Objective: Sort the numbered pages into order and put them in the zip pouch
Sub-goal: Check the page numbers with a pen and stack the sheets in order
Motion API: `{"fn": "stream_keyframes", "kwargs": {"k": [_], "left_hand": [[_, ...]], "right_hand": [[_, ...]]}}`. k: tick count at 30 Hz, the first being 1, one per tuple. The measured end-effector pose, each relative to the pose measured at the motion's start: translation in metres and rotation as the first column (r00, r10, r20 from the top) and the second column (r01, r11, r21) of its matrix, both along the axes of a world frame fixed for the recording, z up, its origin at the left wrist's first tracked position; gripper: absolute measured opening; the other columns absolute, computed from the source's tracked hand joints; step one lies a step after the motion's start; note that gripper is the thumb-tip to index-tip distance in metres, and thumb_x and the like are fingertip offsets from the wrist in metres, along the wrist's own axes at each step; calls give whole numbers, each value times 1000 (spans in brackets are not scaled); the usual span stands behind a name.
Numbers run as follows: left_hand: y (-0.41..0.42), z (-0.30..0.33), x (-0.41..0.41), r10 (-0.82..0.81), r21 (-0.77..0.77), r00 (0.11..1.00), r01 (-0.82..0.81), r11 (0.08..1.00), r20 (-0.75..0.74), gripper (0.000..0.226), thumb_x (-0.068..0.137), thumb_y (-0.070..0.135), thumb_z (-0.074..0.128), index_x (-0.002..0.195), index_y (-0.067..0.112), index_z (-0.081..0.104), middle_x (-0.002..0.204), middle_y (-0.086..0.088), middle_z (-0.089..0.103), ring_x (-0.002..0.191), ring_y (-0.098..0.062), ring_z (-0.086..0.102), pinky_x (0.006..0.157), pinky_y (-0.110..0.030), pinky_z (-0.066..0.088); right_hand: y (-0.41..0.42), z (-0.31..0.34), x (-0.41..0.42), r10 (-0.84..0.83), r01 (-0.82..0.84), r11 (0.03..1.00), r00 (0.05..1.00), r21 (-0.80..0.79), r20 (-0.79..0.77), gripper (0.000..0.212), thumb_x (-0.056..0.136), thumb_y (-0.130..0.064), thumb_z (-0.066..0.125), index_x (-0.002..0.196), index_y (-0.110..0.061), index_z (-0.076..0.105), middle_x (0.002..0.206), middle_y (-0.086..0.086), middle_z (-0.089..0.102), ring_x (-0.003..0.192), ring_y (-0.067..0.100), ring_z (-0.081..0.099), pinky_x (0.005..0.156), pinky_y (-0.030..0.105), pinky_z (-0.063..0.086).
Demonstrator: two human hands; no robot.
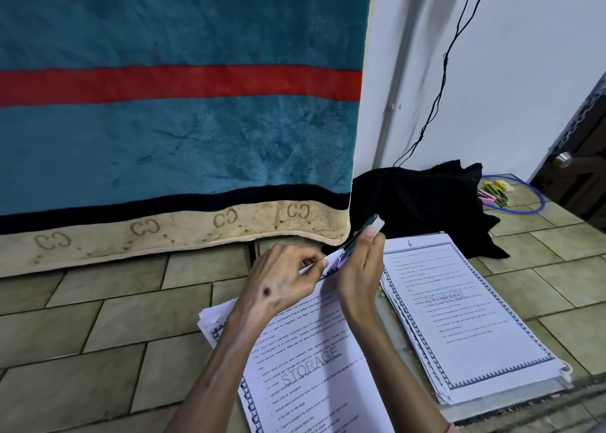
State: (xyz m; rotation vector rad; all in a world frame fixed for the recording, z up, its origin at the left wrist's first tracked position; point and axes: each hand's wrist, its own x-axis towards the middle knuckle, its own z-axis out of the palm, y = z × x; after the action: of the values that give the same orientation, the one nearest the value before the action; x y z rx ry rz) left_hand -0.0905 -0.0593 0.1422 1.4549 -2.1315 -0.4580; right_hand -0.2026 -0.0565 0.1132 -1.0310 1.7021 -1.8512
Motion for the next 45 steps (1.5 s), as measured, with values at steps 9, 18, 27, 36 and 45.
{"fn": "stream_keyframes", "kwargs": {"k": [9, 18, 27, 36, 45], "left_hand": [[2, -4, 8, -98, 89, 995, 100, 991, -30, 23, 83, 52, 56, 95, 37, 67, 90, 19, 70, 88, -4, 63, 82, -30, 51], [30, -91, 70, 383, 464, 631, -42, 885, -674, 92, 31, 71, 80, 109, 25, 61, 113, 2, 69, 110, -21, 63, 91, -41, 52], [30, -125, 88, 519, 601, 623, -96, 794, -586, 10, 86, 12, 62, 91, 20, 66, 70, 16, 72, 82, -13, 68, 58, -16, 54], [22, -132, 169, 666, 480, 695, -503, 719, -270, 35, 86, 13, 64, 117, -3, 60, 117, -22, 64, 108, -36, 60, 92, -42, 47], [11, -135, 166, 738, 406, 651, -634, 658, -178, 40, 89, 11, 57, 126, 2, 45, 122, -20, 59, 110, -37, 56, 84, -37, 42]], "right_hand": [[-8, -5, -3, -15, 16, 1000, 996, 13, -87, 31, 101, -29, 30, 81, -7, 38, 59, -2, 41, 54, 1, 44, 55, 20, 31], [-26, -2, -41, -111, 102, 988, 991, 113, 80, 40, 101, -39, 26, 91, -6, 47, 73, -5, 47, 82, 22, 47, 72, 25, 29], [-10, -65, -52, 185, 67, 891, 849, 448, -495, 37, 98, -42, 34, 117, -17, 54, 104, 8, 54, 106, 31, 47, 86, 42, 38], [10, -132, -11, 477, 241, 726, 498, 644, -724, 46, 80, -47, 34, 109, -31, 66, 85, 12, 59, 80, 32, 55, 68, 38, 42], [5, -129, 2, 443, 265, 756, 465, 598, -766, 47, 79, -41, 35, 108, -23, 67, 80, 12, 58, 72, 31, 55, 62, 36, 42]]}}
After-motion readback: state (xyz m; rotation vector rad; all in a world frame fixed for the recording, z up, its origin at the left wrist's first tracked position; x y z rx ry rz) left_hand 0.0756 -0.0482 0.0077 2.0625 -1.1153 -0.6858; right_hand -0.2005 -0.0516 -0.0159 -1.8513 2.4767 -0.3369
